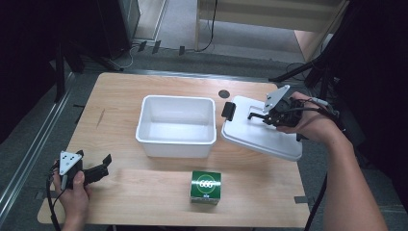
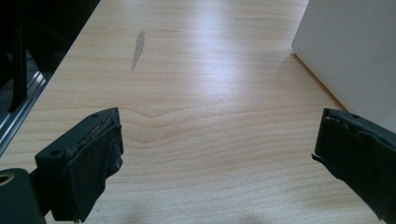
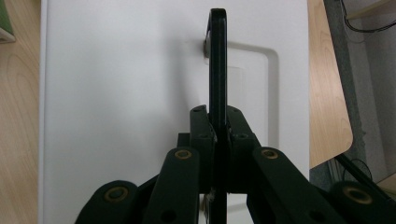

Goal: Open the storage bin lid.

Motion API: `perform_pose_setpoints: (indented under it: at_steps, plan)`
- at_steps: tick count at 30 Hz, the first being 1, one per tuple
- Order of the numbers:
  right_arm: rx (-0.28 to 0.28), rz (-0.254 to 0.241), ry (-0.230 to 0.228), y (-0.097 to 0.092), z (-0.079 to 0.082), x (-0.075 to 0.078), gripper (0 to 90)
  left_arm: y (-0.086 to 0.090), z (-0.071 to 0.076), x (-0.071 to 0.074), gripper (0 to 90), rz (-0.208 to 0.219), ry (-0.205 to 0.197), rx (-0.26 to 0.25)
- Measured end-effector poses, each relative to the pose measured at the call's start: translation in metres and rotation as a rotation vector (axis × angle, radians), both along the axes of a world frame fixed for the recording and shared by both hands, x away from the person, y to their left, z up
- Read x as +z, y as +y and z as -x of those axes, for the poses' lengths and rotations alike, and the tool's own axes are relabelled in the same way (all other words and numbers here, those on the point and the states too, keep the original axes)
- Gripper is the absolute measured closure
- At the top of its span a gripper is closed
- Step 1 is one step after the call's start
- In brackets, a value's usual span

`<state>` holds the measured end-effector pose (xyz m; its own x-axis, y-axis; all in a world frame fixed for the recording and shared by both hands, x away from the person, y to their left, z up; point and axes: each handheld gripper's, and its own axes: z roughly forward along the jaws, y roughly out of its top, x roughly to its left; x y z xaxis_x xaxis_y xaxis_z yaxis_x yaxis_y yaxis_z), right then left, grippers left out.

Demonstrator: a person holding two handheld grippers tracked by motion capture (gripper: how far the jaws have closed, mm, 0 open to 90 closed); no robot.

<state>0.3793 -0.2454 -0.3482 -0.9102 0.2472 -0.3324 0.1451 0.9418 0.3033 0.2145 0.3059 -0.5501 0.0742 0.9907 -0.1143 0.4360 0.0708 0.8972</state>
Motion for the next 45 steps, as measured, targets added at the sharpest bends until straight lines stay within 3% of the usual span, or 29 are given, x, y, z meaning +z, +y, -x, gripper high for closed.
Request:
perform_pose_setpoints:
  at_steps: [16,45]
  plan:
    - [-0.013,0.007,0.028,-0.007,0.002,-0.033,84.6,0.0,0.0,0.0,1.7,0.004,-0.003,0.004]
    - [-0.07,0.031,0.035,-0.012,0.001,-0.094,84.6,0.0,0.0,0.0,1.7,0.006,-0.003,0.002]
